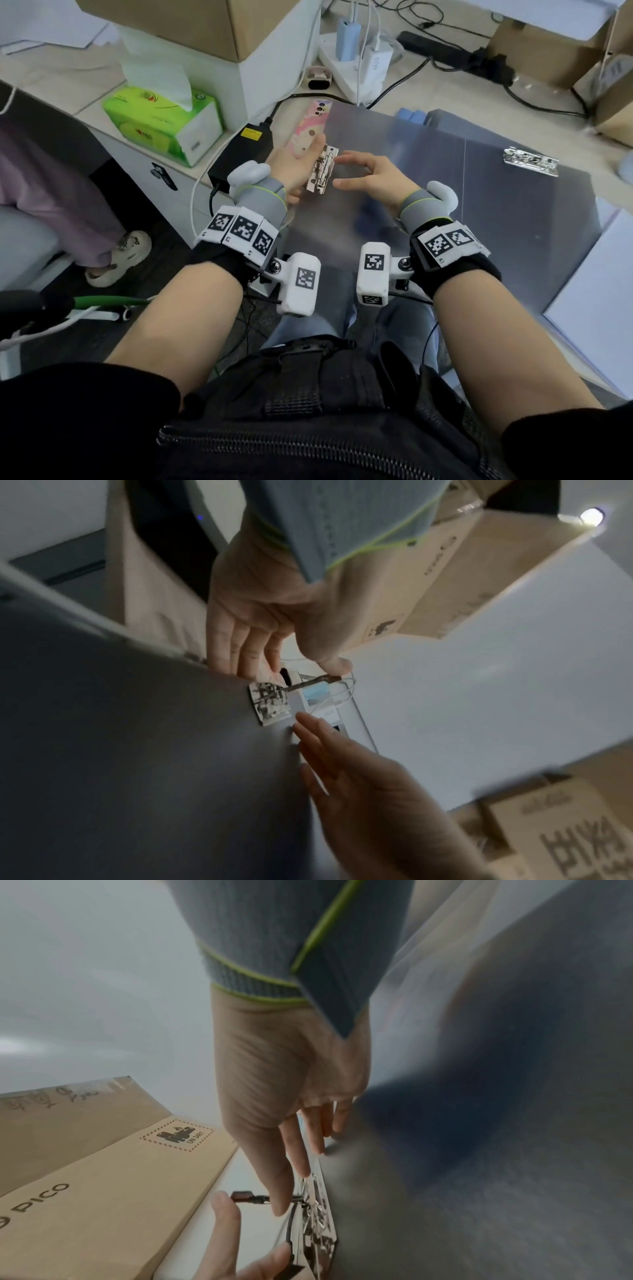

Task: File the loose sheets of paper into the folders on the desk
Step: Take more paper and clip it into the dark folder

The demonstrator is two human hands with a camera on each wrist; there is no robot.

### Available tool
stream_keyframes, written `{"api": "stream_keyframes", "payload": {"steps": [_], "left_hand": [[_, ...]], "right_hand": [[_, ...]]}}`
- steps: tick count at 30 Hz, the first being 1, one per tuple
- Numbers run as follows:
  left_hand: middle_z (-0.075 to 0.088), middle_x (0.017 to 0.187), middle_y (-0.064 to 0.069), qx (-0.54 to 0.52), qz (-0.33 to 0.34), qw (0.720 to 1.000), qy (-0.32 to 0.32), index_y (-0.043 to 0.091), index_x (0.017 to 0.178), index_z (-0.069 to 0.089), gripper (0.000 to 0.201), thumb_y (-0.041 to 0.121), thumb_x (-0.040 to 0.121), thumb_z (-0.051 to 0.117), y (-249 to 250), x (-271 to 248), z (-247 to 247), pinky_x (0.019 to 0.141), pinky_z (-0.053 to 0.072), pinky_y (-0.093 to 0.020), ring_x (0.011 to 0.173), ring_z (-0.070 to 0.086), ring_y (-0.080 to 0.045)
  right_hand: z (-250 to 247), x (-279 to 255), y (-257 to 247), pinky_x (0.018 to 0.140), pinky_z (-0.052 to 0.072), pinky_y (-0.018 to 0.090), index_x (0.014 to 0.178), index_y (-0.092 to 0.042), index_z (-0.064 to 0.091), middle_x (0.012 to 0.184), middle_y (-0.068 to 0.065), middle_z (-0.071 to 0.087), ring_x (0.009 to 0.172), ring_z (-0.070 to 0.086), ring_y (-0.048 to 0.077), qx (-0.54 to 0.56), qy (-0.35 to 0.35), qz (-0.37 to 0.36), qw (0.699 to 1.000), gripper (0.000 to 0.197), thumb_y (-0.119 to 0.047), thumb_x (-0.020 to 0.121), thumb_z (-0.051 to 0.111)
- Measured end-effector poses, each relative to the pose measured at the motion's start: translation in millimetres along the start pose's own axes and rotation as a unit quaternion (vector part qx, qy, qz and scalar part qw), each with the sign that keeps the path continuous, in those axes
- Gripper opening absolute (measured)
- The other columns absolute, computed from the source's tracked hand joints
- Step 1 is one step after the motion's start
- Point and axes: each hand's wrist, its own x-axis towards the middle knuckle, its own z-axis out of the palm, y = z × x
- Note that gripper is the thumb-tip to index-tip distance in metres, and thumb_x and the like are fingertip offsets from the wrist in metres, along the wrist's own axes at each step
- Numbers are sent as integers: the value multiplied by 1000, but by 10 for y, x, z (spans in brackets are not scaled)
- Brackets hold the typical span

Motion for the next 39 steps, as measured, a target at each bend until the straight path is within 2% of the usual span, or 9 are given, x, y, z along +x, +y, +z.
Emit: {"api": "stream_keyframes", "payload": {"steps": [4,7,10,14,17,23,28,32,39], "left_hand": [[60,61,-4,117,75,986,91,11,68,64,70,73,82,35,41,136,-54,77,56,-39,70,66,-30],[58,53,1,48,141,984,93,17,61,64,52,56,89,44,116,230,-36,65,52,-29,54,60,-24],[62,60,0,-13,186,980,68,23,68,62,31,32,93,46,188,301,84,59,50,-30,51,56,-20],[69,114,-12,27,147,988,41,13,112,66,34,5,93,40,107,446,208,92,53,-41,104,65,-26],[69,116,-10,36,152,986,55,7,118,63,41,-4,87,38,98,474,211,98,48,-31,111,63,-21],[69,108,4,52,231,962,134,16,105,69,39,-1,83,42,272,363,247,76,40,-2,88,58,-7],[71,102,-11,-19,294,956,3,2,100,69,41,-13,80,37,548,126,678,79,43,-2,80,62,0],[69,92,-5,-18,304,950,-76,5,99,69,36,-11,82,42,658,-16,1002,63,40,0,63,57,18],[67,86,1,45,314,924,-213,4,107,66,29,-4,88,46,942,-472,1772,54,41,-4,63,59,10]], "right_hand": [[-17,-19,39,101,25,15,125,-9,59,145,2,45,135,39,12,19,-4,4,1000,44,-9,81,69],[-43,-25,61,93,31,8,125,-10,59,143,1,47,125,43,6,27,-6,4,1000,44,-8,82,68],[-74,-24,80,98,31,14,124,-12,59,138,2,53,121,46,9,43,-1,13,999,43,-7,82,68],[-107,-5,109,106,32,23,125,-17,59,135,4,55,123,46,15,47,4,29,998,45,-11,82,69],[-138,-24,113,112,34,29,123,-15,60,132,4,57,125,49,15,59,11,23,998,44,-9,81,69],[-296,-180,47,103,45,33,122,-6,59,120,5,61,108,57,16,63,60,-1,996,41,-1,82,67],[-564,-535,180,68,50,8,117,-2,61,114,10,65,76,62,0,58,141,-22,988,36,2,82,65],[-762,-800,336,62,53,16,111,2,63,100,10,66,64,61,-5,65,212,-19,975,30,7,81,61],[-1229,-1442,740,51,48,13,101,-2,67,86,13,66,45,57,-2,49,382,34,922,24,0,78,64]]}}
